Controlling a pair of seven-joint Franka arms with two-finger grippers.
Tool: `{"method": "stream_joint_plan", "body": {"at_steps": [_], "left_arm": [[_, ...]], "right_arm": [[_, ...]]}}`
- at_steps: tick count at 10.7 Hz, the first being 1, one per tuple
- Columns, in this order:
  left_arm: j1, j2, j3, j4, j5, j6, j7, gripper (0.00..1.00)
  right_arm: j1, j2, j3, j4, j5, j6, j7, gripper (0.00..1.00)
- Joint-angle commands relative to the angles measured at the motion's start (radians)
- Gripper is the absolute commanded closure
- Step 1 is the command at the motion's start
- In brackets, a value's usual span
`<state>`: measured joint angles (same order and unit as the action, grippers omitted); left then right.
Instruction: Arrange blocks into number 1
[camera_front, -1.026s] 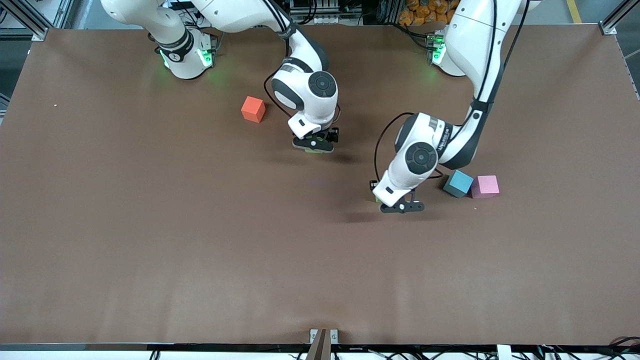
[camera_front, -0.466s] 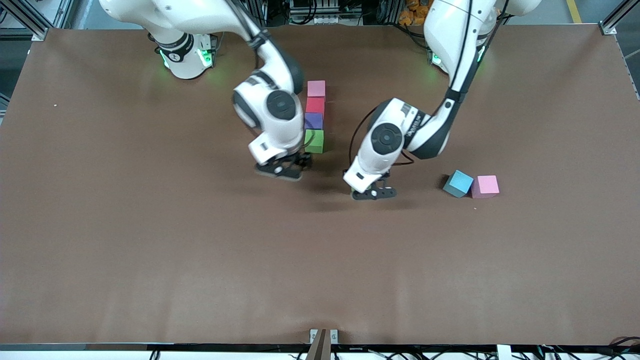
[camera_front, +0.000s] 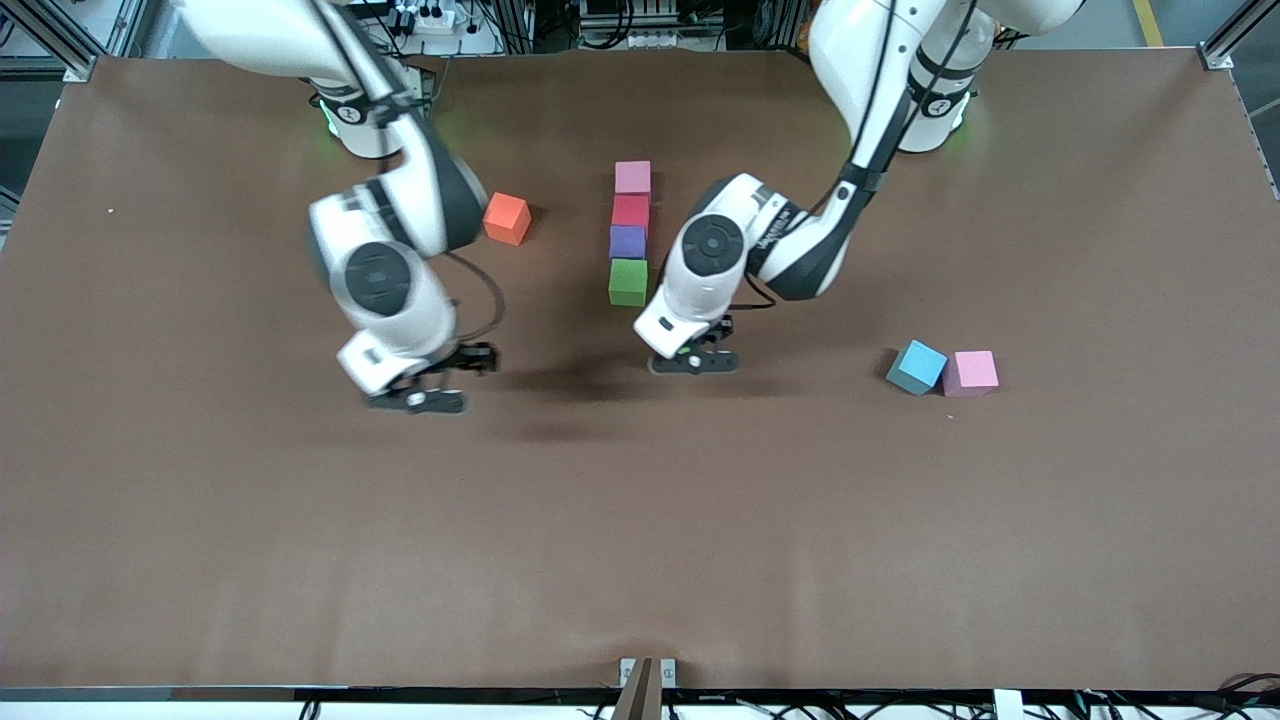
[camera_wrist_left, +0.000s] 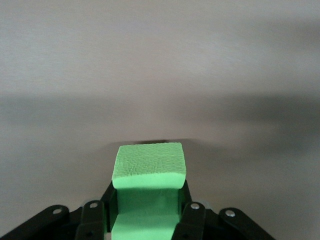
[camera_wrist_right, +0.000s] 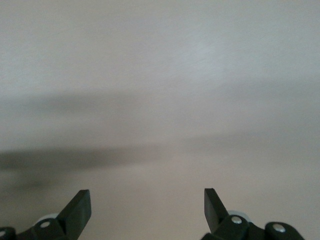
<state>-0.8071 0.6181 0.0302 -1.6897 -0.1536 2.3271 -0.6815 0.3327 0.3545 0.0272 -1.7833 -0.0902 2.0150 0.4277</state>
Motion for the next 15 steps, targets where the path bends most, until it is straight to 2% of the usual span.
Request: {"method": "stream_joint_plan", "body": {"at_steps": [1,5,7,9,12,15], "left_arm": [[-0.049,0.026,0.01,0.047,-0.01,0.0,-0.018,1.0],[-0.087,0.057,0.011,0.064,-0.015,0.0,-0.016,1.0],[-0.095,0.061,0.011,0.064,-0.018,0.0,-0.016,1.0],[-0.11,0.066,0.011,0.074,-0.02,0.0,-0.016,1.0],[-0.116,0.08,0.013,0.091,-0.02,0.002,-0.015,1.0],[-0.124,0.1,0.013,0.099,-0.023,0.0,-0.023,1.0]], "right_arm": [[-0.122,-0.062,0.02,-0.062,-0.002,0.001,-0.133,0.0],[-0.262,-0.084,0.023,-0.112,0.007,0.034,-0.338,0.0],[-0.3,-0.132,0.022,-0.204,0.033,0.1,-0.409,0.0],[-0.305,-0.221,0.022,-0.339,0.036,0.192,-0.414,0.0],[-0.296,-0.328,0.023,-0.45,0.036,0.195,-0.415,0.0],[-0.293,-0.362,0.026,-0.42,0.036,0.18,-0.428,0.0]]}}
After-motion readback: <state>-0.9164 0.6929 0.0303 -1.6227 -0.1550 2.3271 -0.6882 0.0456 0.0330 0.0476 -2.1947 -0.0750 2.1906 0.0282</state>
